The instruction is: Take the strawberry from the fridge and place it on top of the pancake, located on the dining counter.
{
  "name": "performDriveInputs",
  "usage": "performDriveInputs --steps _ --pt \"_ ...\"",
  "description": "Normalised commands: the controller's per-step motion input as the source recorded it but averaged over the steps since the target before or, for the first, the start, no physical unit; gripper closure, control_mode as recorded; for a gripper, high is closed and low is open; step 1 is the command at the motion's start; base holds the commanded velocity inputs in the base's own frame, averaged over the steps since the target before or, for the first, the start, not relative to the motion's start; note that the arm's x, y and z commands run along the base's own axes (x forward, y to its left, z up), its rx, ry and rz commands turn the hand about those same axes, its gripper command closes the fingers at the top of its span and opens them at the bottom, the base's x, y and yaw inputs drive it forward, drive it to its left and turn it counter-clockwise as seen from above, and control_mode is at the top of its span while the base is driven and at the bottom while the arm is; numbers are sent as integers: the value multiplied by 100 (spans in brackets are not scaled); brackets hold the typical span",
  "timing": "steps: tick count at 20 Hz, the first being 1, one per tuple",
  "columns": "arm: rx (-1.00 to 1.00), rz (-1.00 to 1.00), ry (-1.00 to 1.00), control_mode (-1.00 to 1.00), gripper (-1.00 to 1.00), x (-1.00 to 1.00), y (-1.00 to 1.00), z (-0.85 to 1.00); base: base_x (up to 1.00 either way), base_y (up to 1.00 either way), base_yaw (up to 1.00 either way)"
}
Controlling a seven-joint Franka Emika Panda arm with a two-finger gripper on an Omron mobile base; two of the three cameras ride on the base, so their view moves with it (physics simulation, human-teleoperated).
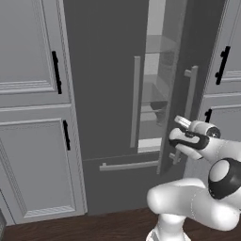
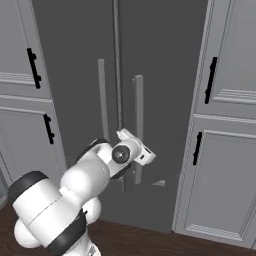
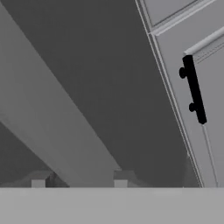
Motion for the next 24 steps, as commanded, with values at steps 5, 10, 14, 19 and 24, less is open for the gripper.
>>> performDriveInputs --steps 5,10,14,19,24 --pt "19 -14 0 -100 100 -21 -100 12 0 0 0" --pt "19 -15 0 -100 100 -8 -100 2 0 0 0" --pt "14 -8 -4 -100 100 -7 -100 0 0 0 0" --pt "-3 4 -36 -100 100 -32 -100 1 0 0 0" --pt "-9 5 -43 -100 100 -24 -100 0 0 0 0"
